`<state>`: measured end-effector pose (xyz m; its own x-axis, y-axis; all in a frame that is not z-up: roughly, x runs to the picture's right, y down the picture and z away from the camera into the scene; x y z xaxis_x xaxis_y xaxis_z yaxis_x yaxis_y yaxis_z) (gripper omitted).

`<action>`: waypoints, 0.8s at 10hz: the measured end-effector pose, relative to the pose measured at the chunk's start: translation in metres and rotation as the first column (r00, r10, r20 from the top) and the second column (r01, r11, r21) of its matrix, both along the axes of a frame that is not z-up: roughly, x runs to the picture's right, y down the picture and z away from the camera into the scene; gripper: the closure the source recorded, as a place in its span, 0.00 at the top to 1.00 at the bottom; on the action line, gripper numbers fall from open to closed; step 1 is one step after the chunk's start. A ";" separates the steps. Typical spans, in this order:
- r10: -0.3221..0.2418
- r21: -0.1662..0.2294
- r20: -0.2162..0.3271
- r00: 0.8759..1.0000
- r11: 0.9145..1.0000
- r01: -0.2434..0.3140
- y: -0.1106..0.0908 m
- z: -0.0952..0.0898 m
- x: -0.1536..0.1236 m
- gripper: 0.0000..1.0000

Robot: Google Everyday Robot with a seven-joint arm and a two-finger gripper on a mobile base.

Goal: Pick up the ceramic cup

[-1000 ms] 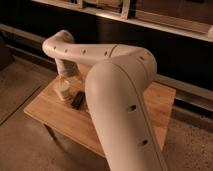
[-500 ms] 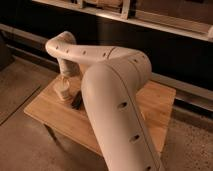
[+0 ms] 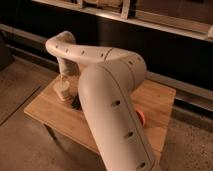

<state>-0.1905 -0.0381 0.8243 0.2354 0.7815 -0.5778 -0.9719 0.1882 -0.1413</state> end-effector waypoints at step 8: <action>0.021 -0.037 0.004 1.000 0.999 -0.021 0.014 0.013 0.001 0.52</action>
